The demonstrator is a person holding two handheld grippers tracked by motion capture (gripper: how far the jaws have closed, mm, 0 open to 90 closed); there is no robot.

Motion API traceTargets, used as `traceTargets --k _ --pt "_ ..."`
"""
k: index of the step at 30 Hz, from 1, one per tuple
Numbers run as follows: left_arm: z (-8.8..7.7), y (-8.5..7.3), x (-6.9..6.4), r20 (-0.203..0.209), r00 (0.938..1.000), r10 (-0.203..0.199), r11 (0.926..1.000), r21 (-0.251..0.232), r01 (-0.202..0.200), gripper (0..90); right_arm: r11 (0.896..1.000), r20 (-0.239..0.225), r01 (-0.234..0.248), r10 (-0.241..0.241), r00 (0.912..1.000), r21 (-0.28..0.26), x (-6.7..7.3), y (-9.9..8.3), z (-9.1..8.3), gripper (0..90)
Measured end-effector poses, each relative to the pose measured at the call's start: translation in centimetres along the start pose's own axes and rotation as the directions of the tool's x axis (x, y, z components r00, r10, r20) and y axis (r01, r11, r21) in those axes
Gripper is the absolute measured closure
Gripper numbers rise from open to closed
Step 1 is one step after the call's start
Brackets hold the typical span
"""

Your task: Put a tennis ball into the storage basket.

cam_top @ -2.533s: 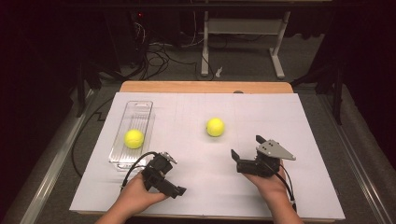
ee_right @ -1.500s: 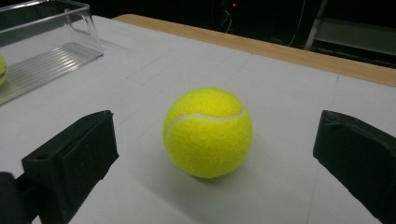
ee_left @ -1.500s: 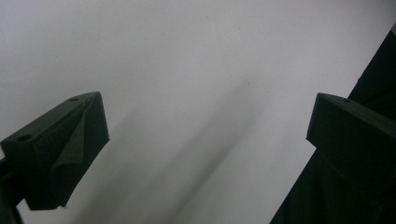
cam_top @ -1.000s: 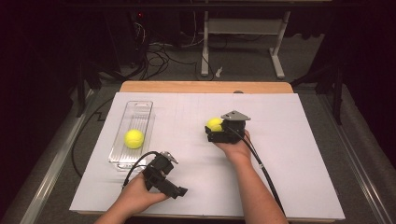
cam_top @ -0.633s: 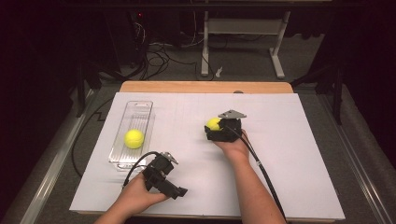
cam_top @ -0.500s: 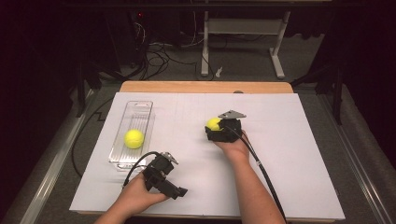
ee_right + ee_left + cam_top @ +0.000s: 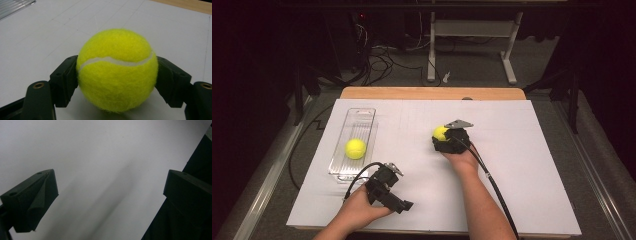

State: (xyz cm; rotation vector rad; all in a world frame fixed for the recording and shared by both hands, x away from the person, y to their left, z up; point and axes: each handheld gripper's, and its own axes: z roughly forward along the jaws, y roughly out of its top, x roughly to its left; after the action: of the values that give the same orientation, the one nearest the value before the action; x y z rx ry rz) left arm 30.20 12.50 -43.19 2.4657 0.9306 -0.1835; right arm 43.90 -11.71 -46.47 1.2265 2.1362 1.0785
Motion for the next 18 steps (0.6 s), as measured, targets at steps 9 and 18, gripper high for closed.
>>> traceTargets --k 9,18 --pt "0.0 0.0 0.0 -0.002 1.0000 0.001 1.0000 -0.002 -0.001 0.7 0.998 -0.009 0.005 -0.006 0.9999 -0.055 0.1 0.7 -2.4 27.5" --pt "0.0 0.0 0.0 -0.007 1.0000 -0.002 1.0000 -0.003 0.002 0.7 0.996 -0.020 -0.003 0.001 0.9998 -0.090 0.0 -0.2 -4.4 27.5"
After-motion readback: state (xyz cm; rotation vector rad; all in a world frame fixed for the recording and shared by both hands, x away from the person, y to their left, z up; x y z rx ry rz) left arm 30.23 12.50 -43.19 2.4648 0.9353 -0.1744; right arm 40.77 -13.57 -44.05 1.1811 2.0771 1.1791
